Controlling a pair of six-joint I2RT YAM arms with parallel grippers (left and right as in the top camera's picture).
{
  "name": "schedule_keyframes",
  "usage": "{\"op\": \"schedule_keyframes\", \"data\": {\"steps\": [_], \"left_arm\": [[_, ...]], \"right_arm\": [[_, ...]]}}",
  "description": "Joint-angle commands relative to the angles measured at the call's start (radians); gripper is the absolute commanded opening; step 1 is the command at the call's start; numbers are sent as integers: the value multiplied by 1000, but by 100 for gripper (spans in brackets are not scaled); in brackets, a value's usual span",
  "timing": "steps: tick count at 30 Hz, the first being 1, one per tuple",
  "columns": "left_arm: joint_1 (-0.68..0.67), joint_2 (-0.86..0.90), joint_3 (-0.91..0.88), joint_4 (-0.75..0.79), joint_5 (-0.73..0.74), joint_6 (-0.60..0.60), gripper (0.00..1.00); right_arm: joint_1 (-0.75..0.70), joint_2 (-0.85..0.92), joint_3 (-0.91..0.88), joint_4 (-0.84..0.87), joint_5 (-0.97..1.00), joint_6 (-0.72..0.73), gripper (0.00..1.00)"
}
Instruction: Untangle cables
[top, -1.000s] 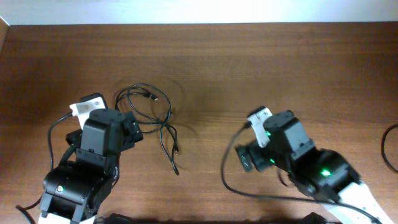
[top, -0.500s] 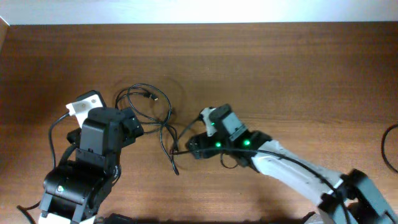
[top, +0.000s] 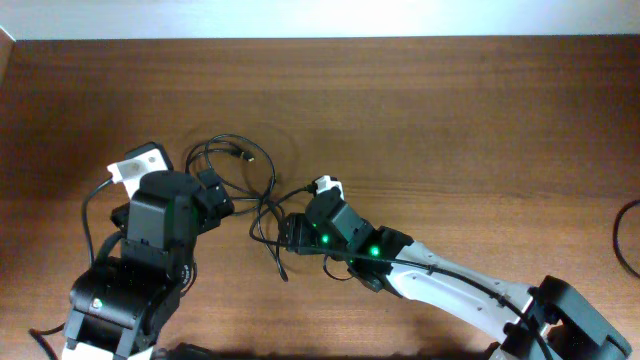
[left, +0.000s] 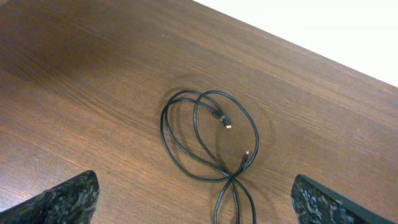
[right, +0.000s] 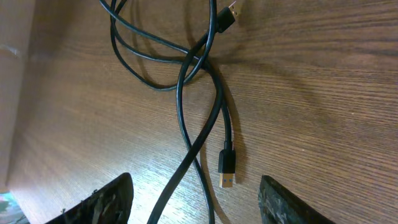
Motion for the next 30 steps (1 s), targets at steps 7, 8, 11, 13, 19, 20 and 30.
{"op": "schedule_keyframes", "data": {"steps": [7, 8, 11, 13, 19, 20, 30], "left_arm": [[5, -5, 33, 14, 22, -10, 99], [5, -5, 33, 14, 22, -10, 99], [5, -5, 34, 24, 22, -10, 99], [5, -5, 34, 28, 22, -10, 99], [5, -19, 34, 28, 25, -9, 99], [5, -26, 34, 28, 25, -10, 99], [5, -50, 34, 29, 21, -5, 99]], "right_arm": [[75, 56, 2, 55, 21, 47, 63], [86, 68, 2, 76, 12, 47, 59], [115, 94, 2, 111, 1, 46, 21], [117, 97, 2, 111, 2, 45, 4], [83, 97, 2, 147, 56, -114, 4], [60, 97, 2, 178, 56, -189, 4], [-238, -92, 142, 237, -18, -481, 4]]}}
